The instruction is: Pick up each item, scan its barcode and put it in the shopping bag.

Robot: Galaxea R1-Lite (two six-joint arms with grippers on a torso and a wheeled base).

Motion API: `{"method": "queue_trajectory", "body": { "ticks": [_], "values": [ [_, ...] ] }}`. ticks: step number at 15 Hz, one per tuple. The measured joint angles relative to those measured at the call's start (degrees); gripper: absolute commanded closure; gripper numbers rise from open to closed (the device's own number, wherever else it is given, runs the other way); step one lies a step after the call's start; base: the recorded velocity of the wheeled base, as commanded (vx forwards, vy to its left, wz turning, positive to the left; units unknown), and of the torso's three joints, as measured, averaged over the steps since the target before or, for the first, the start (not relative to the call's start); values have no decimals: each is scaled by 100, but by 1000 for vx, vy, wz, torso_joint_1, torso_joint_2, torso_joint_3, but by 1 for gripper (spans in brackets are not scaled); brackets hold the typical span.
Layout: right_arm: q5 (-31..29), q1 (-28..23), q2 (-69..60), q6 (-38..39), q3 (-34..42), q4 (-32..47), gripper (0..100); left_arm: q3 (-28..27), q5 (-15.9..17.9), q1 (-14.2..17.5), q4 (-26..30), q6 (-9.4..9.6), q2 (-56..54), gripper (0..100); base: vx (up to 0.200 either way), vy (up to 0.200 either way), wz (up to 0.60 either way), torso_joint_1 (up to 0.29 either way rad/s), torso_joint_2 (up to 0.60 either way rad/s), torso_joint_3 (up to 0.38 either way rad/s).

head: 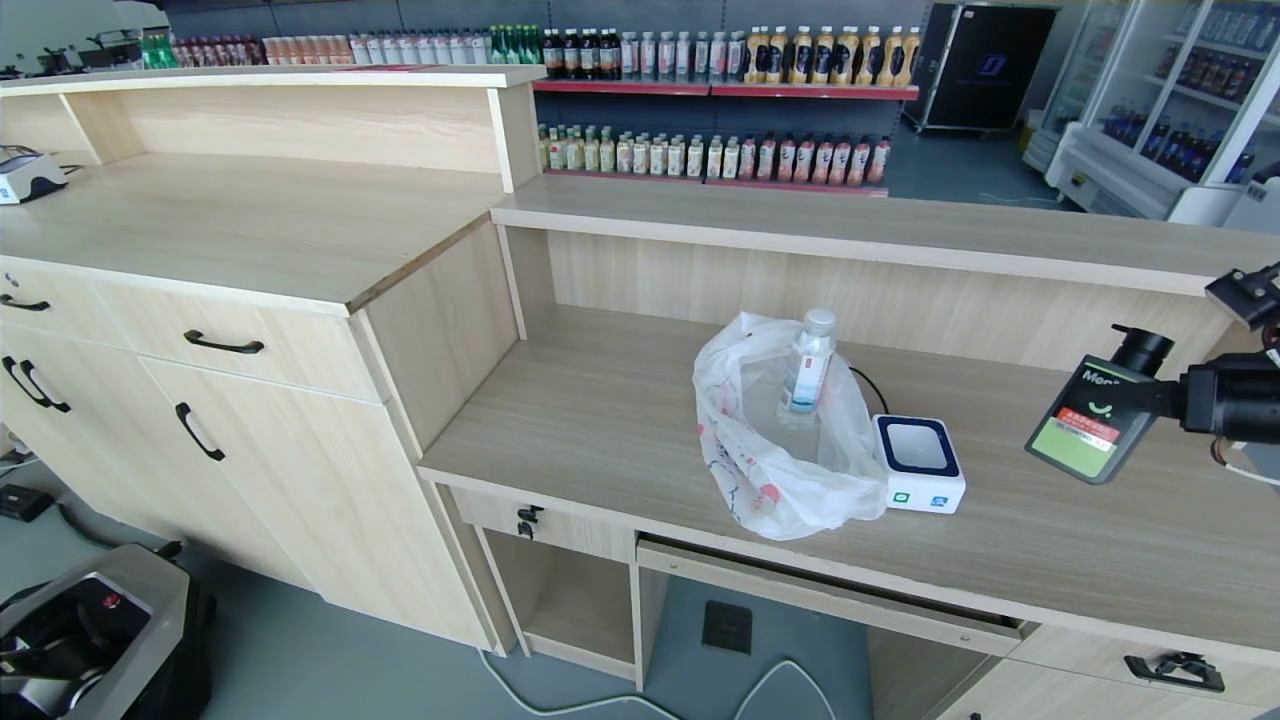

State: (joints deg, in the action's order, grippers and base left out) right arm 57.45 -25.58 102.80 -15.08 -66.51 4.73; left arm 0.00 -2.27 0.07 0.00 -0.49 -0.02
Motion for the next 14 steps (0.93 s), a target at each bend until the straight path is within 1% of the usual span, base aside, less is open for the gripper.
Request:
{"method": "queue_trajectory", "body": {
  "ticks": [4, 10, 14],
  "values": [
    [297, 41, 295, -11, -60, -519, 100, 0, 0, -2, 0, 2, 0, 0, 0, 0, 0, 0, 0, 0],
    [449, 149, 803, -24, -432, -568, 100, 0, 0, 0, 0, 2, 0, 0, 0, 0, 0, 0, 0, 0],
    [473, 182, 1068, -394, -449, -538, 100, 0, 2, 0, 0, 0, 0, 0, 0, 0, 0, 0, 0, 0]
  ]
}}
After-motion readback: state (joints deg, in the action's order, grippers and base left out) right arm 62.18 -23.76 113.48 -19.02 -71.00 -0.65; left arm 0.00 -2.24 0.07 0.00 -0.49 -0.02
